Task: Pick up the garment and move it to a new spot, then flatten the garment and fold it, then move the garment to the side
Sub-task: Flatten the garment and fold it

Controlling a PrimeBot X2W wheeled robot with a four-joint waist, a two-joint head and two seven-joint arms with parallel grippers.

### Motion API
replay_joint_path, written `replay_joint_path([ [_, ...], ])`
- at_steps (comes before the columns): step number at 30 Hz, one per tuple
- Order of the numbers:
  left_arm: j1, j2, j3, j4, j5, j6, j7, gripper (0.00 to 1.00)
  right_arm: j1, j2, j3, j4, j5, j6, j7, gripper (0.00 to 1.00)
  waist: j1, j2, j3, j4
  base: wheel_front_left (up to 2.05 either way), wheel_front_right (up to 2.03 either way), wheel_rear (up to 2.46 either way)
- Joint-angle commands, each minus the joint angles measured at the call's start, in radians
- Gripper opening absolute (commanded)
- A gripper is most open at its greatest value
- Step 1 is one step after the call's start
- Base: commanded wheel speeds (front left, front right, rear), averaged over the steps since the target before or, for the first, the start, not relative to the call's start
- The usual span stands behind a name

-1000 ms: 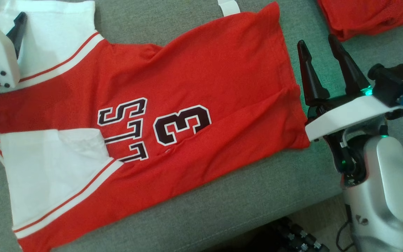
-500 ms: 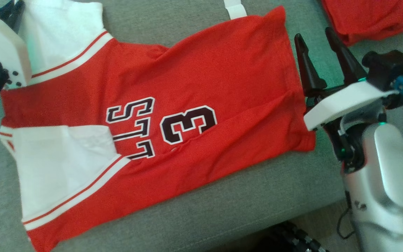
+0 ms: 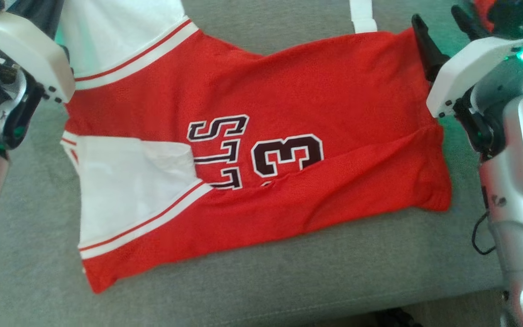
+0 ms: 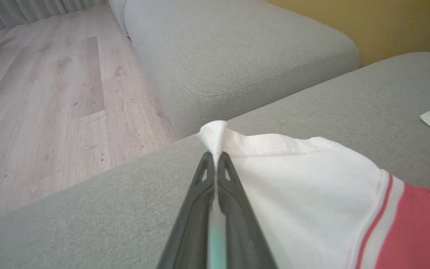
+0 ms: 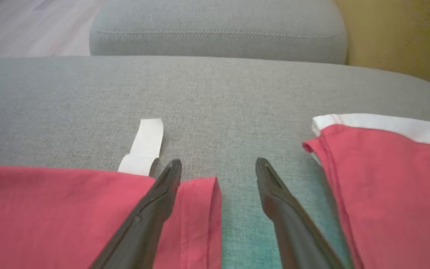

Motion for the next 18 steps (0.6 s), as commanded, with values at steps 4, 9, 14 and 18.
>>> replay_joint_path([
  [4, -0.006, 0.025, 0.049, -0.037, -0.01, 0.011, -0.029, 0.0, -0.046, -0.028, 0.031, 0.073, 0.004, 0.004, 0.041, 1.0, 0.0, 0.0, 0.0, 0.053, 0.0, 0.0, 0.0],
  [9, -0.004, 0.001, 0.038, -0.032, -0.015, 0.011, -0.044, 0.0, -0.072, -0.028, 0.043, 0.144, 0.047, 0.004, 0.038, 0.95, 0.0, 0.0, -0.001, 0.071, 0.0, 0.0, 0.0],
  [14, -0.008, -0.012, 0.03, -0.029, -0.016, 0.01, -0.047, 0.0, -0.1, -0.023, 0.047, 0.202, 0.048, 0.004, 0.025, 0.78, 0.0, 0.0, -0.002, 0.077, 0.0, 0.0, 0.0],
  [18, -0.012, -0.018, 0.022, -0.021, -0.017, 0.006, -0.05, 0.0, -0.12, -0.021, 0.063, 0.25, 0.045, 0.004, 0.017, 0.13, 0.0, 0.0, -0.006, 0.079, 0.0, 0.0, 0.0],
])
